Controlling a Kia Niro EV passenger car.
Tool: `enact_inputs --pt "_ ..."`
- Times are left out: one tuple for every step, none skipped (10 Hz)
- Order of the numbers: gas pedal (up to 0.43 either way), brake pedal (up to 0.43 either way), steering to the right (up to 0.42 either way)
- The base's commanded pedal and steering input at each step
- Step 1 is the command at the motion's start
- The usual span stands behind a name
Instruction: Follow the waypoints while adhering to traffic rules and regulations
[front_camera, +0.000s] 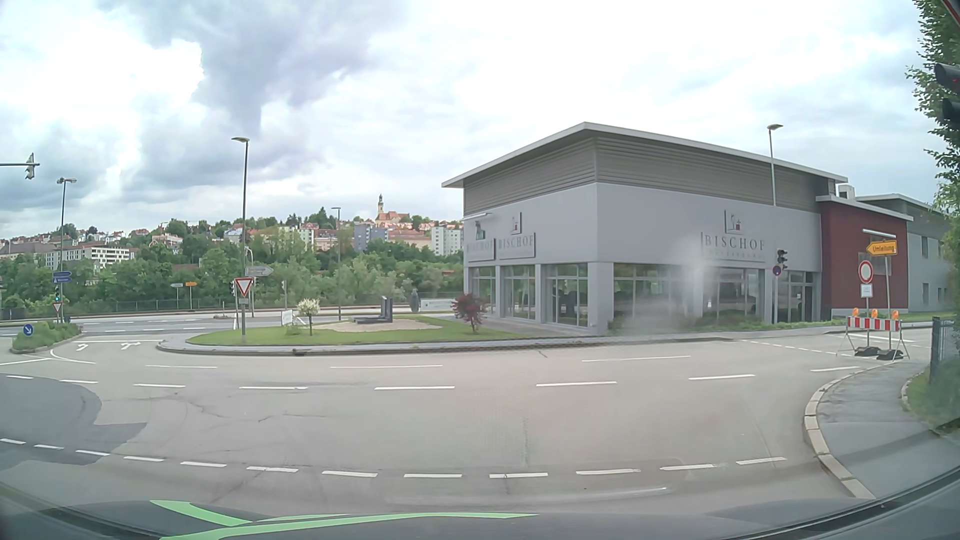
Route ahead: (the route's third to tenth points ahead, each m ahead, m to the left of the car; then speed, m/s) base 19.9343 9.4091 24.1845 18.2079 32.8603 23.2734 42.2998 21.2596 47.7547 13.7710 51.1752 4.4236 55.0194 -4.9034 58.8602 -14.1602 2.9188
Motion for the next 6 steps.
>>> enact_inputs --pt "0.150 0.000 -0.195" --pt "0.150 0.000 -0.207" --pt "0.150 0.000 -0.215" --pt "0.150 0.000 -0.222" --pt "0.150 0.000 -0.228" --pt "0.150 0.000 -0.231"
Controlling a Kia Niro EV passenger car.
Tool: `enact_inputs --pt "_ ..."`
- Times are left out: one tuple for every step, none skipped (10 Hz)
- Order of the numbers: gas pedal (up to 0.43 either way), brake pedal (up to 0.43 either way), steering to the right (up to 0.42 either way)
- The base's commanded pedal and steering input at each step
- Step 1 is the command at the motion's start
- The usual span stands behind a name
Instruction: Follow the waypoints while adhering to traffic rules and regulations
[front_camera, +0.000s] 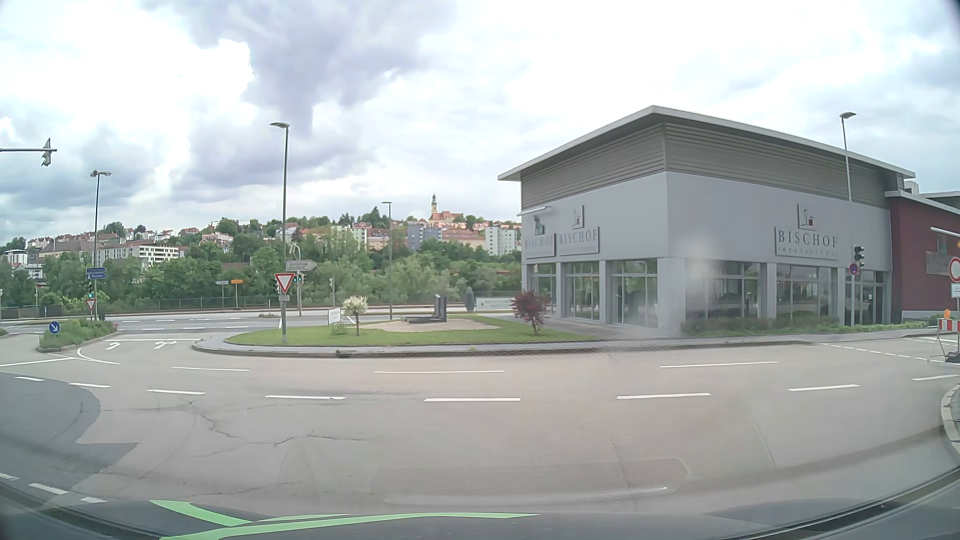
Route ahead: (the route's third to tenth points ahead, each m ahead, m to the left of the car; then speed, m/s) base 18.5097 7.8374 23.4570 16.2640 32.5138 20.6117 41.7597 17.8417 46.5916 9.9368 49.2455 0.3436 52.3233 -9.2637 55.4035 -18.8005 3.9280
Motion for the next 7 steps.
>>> enact_inputs --pt "0.150 0.000 -0.232" --pt "0.150 0.000 -0.231" --pt "0.150 0.000 -0.232" --pt "0.150 0.000 -0.235" --pt "0.150 0.000 -0.241" --pt "0.150 0.000 -0.244" --pt "0.150 0.000 -0.246"
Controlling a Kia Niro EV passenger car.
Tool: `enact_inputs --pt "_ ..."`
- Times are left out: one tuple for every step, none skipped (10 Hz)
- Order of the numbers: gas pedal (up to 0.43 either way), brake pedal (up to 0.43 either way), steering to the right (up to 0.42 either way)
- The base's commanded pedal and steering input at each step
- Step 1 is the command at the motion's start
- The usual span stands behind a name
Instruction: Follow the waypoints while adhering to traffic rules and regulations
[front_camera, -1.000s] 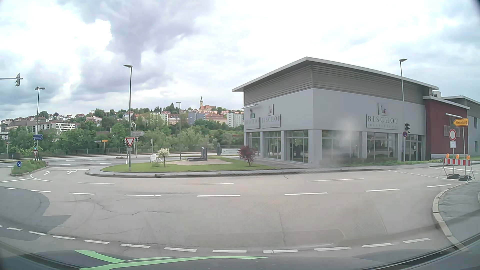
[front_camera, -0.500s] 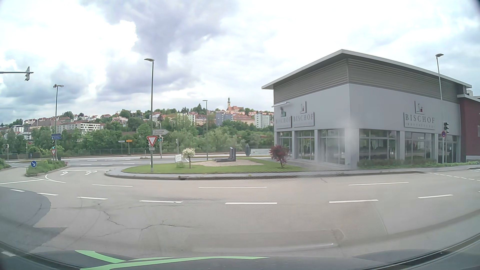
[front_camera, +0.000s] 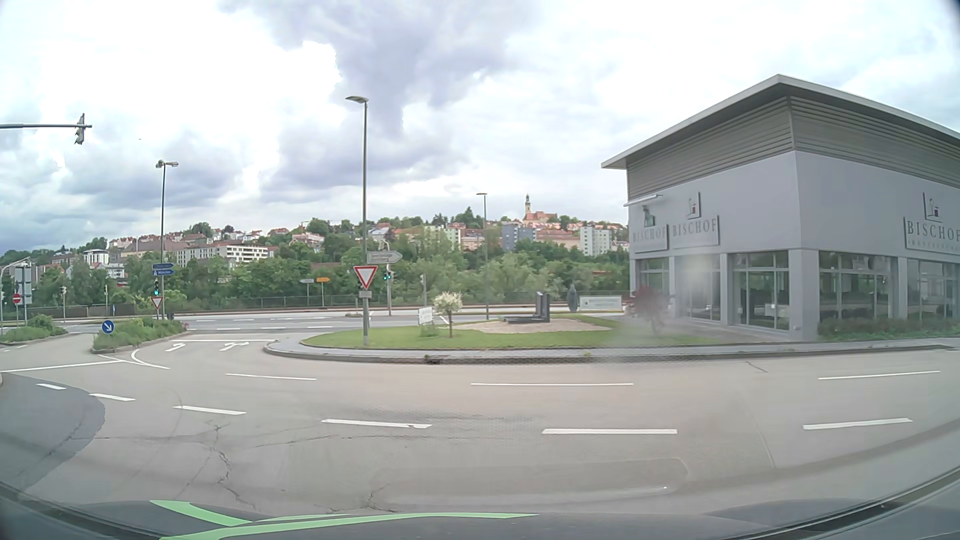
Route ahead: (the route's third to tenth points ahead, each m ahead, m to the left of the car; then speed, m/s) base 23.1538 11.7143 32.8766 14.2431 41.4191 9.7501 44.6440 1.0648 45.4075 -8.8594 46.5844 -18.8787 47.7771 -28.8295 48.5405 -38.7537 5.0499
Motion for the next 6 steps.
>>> enact_inputs --pt "0.150 0.000 -0.248" --pt "0.150 0.000 -0.248" --pt "0.150 0.000 -0.248" --pt "0.150 0.000 -0.248" --pt "0.150 0.000 -0.248" --pt "0.138 0.000 -0.247"
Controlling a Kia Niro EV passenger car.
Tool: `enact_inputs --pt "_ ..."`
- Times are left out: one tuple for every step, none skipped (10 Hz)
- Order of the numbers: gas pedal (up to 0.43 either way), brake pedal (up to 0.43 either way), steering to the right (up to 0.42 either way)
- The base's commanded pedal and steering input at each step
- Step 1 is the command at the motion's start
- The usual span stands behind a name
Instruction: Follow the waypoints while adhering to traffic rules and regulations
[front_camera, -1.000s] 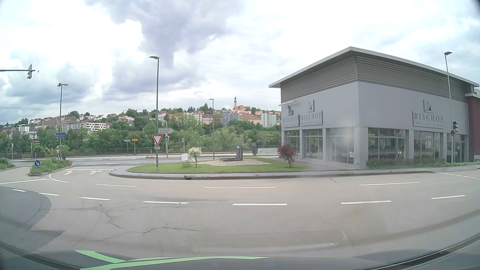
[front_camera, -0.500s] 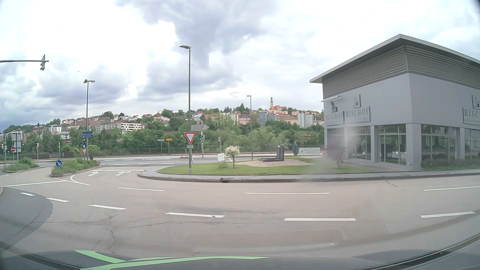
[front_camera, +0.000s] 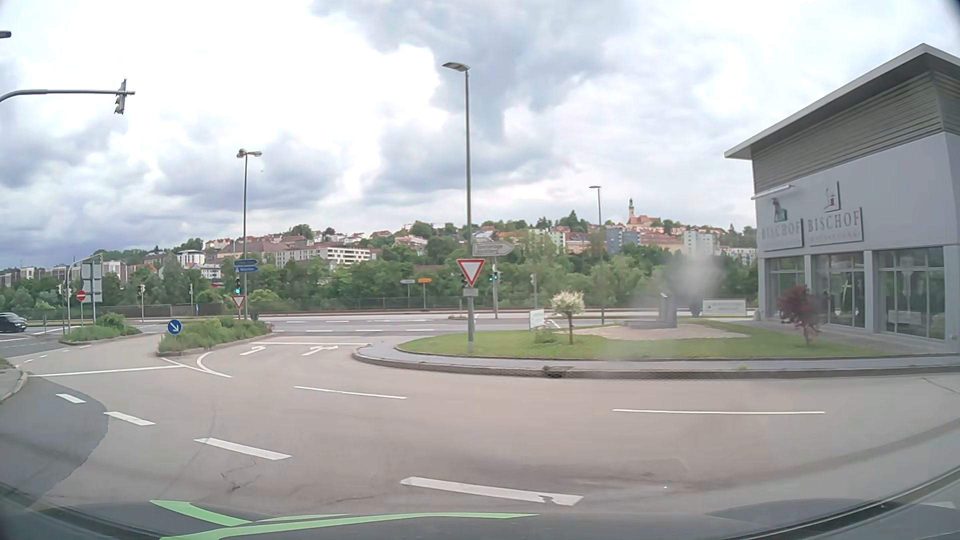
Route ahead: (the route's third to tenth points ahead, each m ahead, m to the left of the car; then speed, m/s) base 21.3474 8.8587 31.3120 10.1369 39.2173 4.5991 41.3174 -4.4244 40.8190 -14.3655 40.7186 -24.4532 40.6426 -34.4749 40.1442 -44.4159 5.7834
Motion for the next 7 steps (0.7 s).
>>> enact_inputs --pt "0.138 0.000 -0.245" --pt "0.138 0.000 -0.240" --pt "0.130 0.000 -0.235" --pt "0.118 0.000 -0.229" --pt "0.118 0.000 -0.224" --pt "0.118 0.000 -0.218" --pt "0.118 0.000 -0.209"
